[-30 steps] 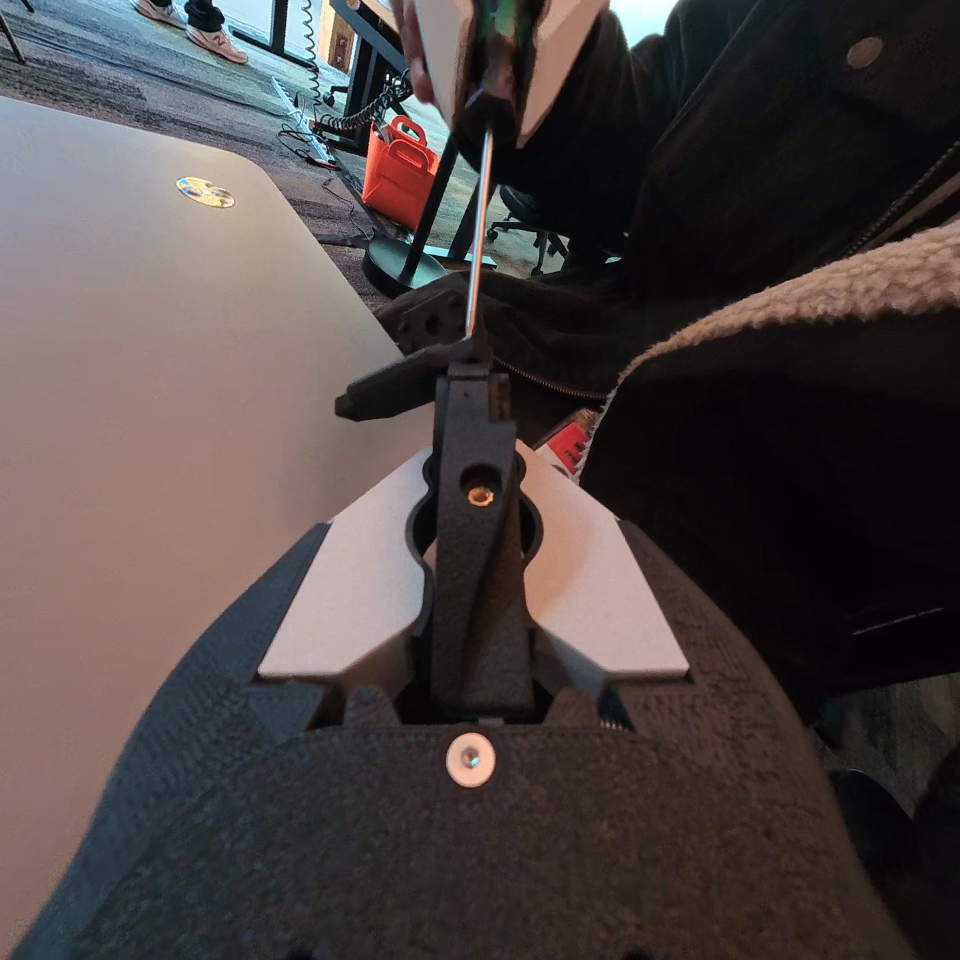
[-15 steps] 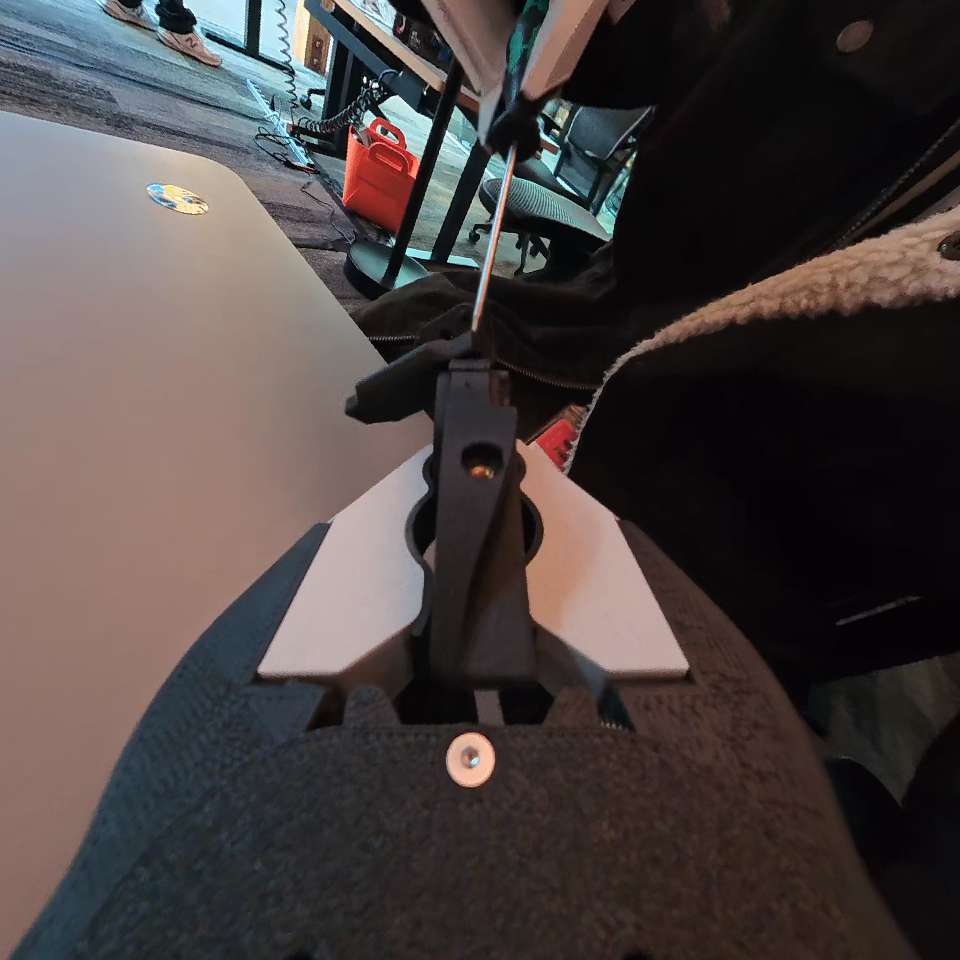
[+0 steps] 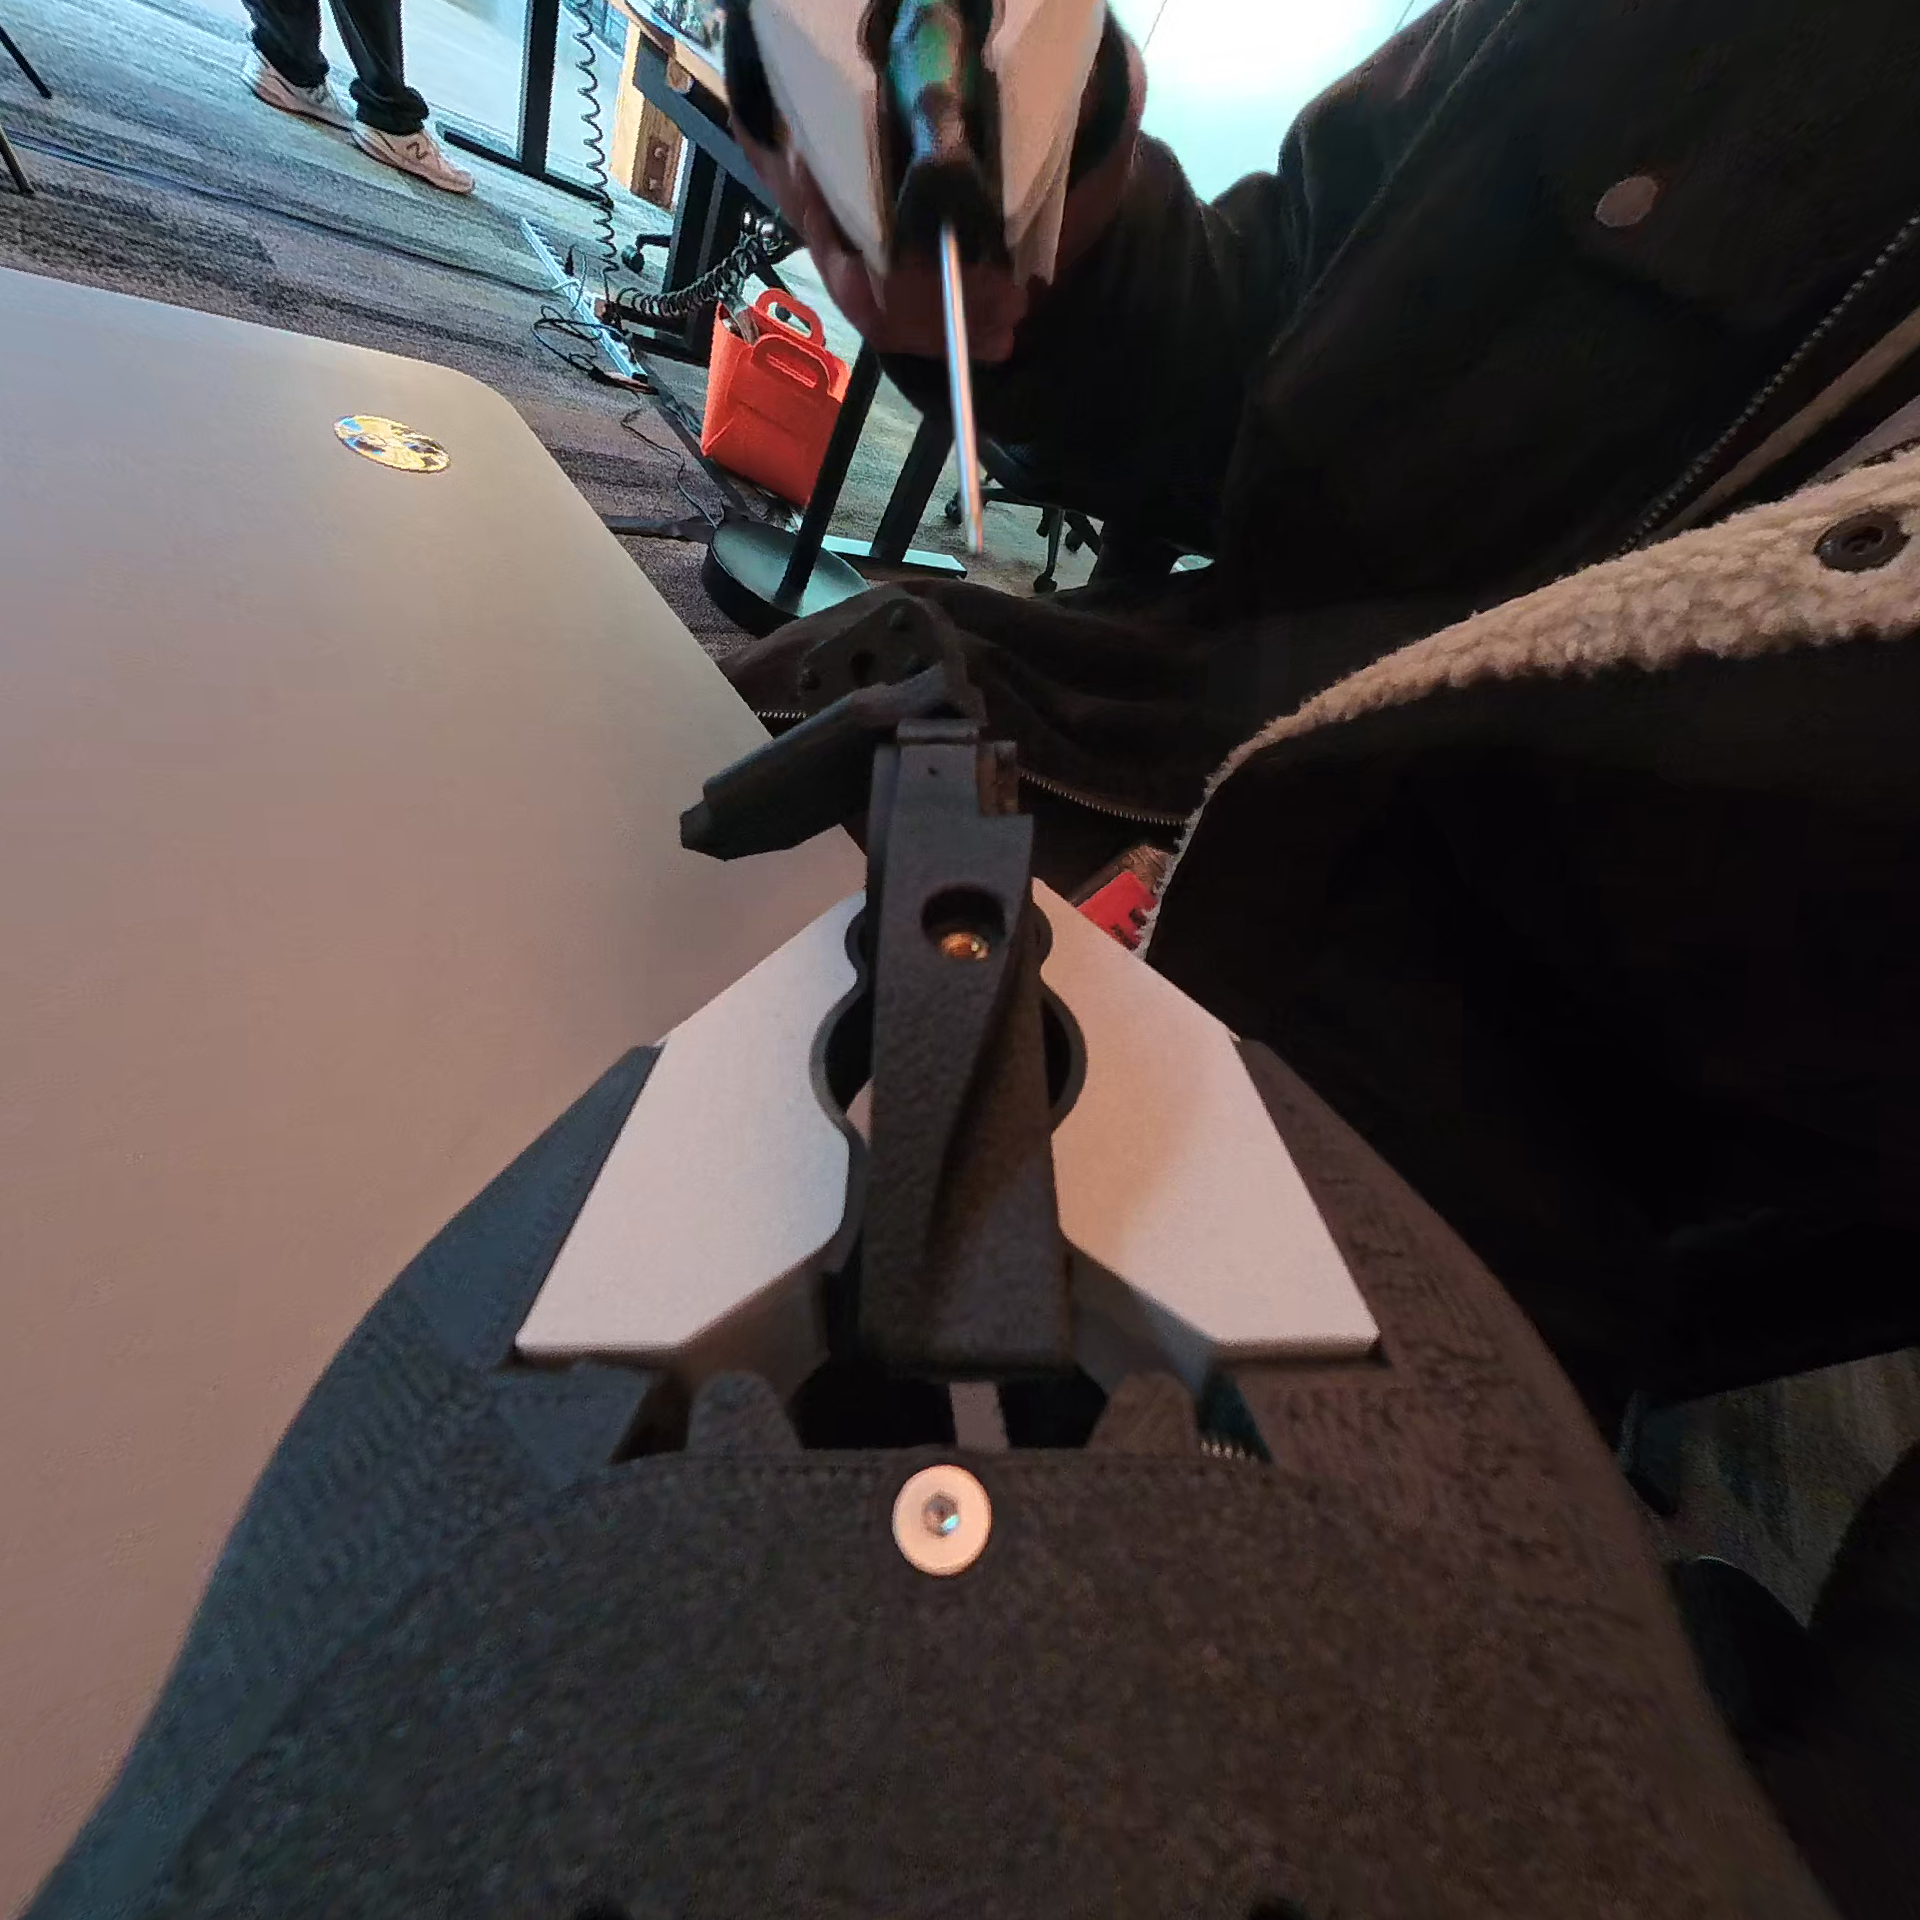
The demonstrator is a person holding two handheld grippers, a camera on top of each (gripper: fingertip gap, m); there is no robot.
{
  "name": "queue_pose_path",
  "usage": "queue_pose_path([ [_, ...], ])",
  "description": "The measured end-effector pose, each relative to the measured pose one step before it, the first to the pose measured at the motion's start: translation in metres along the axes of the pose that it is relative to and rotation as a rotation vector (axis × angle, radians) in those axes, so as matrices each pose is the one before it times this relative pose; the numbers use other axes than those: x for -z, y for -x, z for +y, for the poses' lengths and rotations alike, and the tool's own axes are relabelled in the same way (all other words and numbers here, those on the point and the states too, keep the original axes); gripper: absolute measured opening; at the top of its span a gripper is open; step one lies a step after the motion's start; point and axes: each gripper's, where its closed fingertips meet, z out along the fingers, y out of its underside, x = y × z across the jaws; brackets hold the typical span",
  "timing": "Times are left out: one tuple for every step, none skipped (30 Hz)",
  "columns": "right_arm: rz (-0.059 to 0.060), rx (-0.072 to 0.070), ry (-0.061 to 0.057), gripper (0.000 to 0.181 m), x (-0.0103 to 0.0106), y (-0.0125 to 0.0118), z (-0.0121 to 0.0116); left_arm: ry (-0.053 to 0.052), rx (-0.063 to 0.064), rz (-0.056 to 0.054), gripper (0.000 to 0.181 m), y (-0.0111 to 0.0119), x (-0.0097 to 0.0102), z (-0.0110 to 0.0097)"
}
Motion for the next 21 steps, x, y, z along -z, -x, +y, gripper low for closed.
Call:
queue_pose_path([
  [-0.0066,-0.0134,0.0126,0.016,-0.00228,-0.00113,0.00357,0.0006,-0.0014,0.0000,0.022,-0.00013,-0.00051,-0.00005],
  [0.0028,-0.0036,0.0036,0.016,-0.00224,-0.00129,0.00159,0.0011,0.0010,0.0021,0.022,-0.00029,-0.00029,0.00015],
  [0.0034,-0.0016,0.0089,0.016,-0.00249,-0.00086,0.00193,0.0006,0.0001,-0.0046,0.022,0.00084,0.00006,0.00021],
  [-0.0105,0.0000,0.0063,0.016,-0.00256,0.00158,0.00165,-0.0003,-0.0007,-0.0069,0.022,0.00111,0.00049,0.00014],
  [-0.0004,0.0007,0.0032,0.017,-0.00212,0.00041,0.00126,0.0014,0.0020,0.0006,0.022,0.00007,0.00040,0.00024],
  [0.0175,0.0099,0.0014,0.017,-0.00105,-0.00204,0.00079,-0.0022,-0.0009,0.0000,0.022,-0.00017,0.00030,-0.00041],
  [0.0062,0.0118,0.0066,0.017,-0.00048,-0.00064,0.00089,-0.0020,-0.0024,-0.0002,0.022,-0.00021,0.00006,-0.00049],
  [-0.0022,0.0006,0.0080,0.017,-0.00023,-0.00006,0.00071,0.0024,0.0008,0.0019,0.022,-0.00030,-0.00018,0.00024],
  [0.0006,0.0003,-0.0068,0.017,0.00043,-0.00038,-0.00104,0.0026,0.0004,-0.0006,0.022,0.00017,-0.00032,0.00052],
  [-0.0034,0.0003,-0.0078,0.017,0.00050,0.00044,-0.00119,0.0022,0.0003,-0.0012,0.022,0.00030,-0.00026,0.00047],
  [-0.0001,-0.0022,0.0026,0.017,-0.00013,-0.00023,0.00031,0.0029,0.0015,0.0020,0.022,-0.00007,-0.00040,0.00055],
  [0.0080,0.0040,0.0030,0.017,-0.00025,-0.00129,0.00050,0.0011,0.0004,0.0010,0.022,-0.00014,-0.00016,0.00019],
  [0.0010,0.0037,0.0014,0.017,-0.00022,-0.00022,0.00055,-0.0009,-0.0013,-0.0007,0.022,-0.00002,-0.00007,-0.00025],
  [-0.0030,-0.0051,0.0001,0.017,-0.00024,0.00012,0.00022,0.0011,0.0004,0.0021,0.022,-0.00034,-0.00003,0.00002],
  [0.0006,-0.0042,0.0001,0.017,-0.00024,-0.00056,0.00014,0.0006,-0.0001,-0.0002,0.022,0.00004,0.00004,0.00008],
  [-0.0005,0.0000,0.0024,0.017,-0.00030,-0.00024,0.00052,-0.0004,0.0000,-0.0016,0.022,0.00023,0.00008,0.00009],
  [0.0040,0.0016,-0.0022,0.017,0.00006,-0.00068,-0.00006,0.0017,0.0018,0.0028,0.022,-0.00019,-0.00004,0.00026],
  [0.0065,0.0054,-0.0042,0.017,0.00033,-0.00071,-0.00078,0.0014,-0.0005,-0.0004,0.022,-0.00001,-0.00030,0.00014],
  [-0.0029,0.0016,0.0026,0.017,-0.00003,0.00061,-0.00008,0.0022,-0.0011,-0.0004,0.022,0.00004,-0.00036,0.00033],
  [-0.0033,-0.0022,0.0033,0.017,-0.00018,0.00061,0.00009,0.0028,0.0004,0.0010,0.022,-0.00021,-0.00022,0.00042],
  [0.0047,0.0048,-0.0077,0.017,-0.00002,-0.00017,-0.00102,-0.0021,-0.0002,-0.0010,0.022,0.00028,0.00013,-0.00028],
])
